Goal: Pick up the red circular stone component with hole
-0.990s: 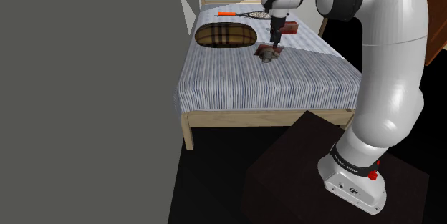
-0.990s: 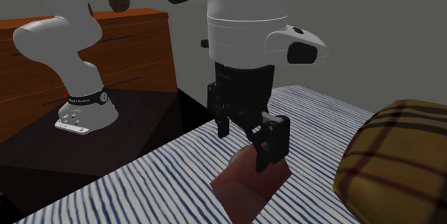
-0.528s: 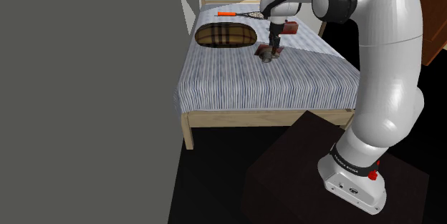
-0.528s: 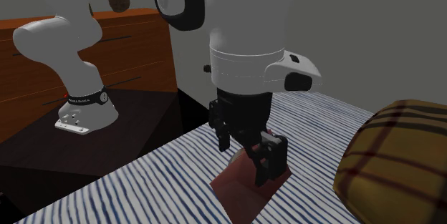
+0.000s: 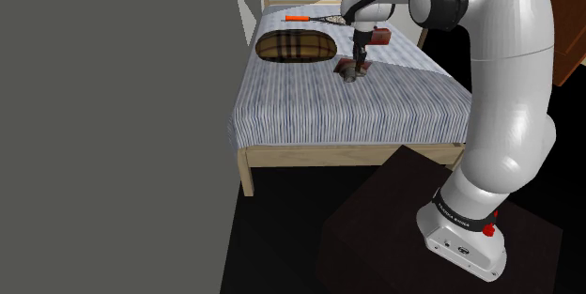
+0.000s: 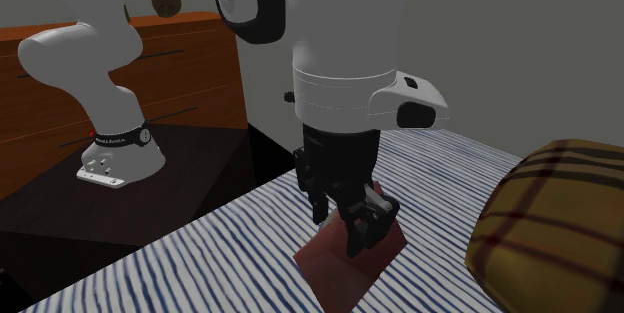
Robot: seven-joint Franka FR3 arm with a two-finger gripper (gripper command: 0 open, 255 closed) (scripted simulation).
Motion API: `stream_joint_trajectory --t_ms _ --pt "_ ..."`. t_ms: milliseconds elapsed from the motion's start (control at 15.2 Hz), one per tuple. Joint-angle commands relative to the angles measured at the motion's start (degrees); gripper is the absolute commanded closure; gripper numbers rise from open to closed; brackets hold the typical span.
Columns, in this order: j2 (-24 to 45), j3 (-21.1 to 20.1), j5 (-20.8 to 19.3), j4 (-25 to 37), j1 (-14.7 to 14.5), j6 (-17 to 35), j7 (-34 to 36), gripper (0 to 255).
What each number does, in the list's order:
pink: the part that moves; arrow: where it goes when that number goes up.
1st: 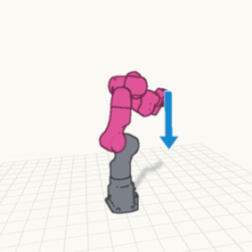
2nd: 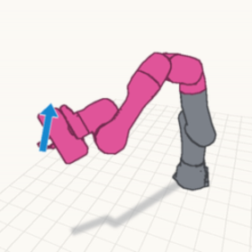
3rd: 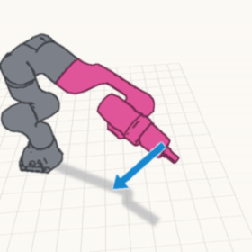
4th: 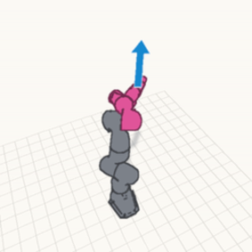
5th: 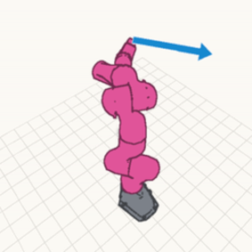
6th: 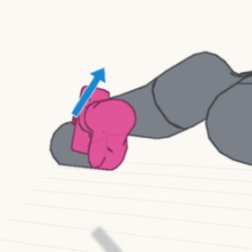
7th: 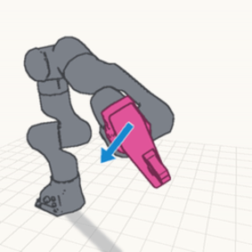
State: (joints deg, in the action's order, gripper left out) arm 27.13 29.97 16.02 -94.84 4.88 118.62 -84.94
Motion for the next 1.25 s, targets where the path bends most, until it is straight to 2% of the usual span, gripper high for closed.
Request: stream_joint_trajectory --t_ms 0,1188 --pt "0.1 0.0 0.0 -0.1 0.0 0.0 0.0 255" --pt "-3.3 1.2 -2.4 7.0 -0.1 -10.0 1.7 255"
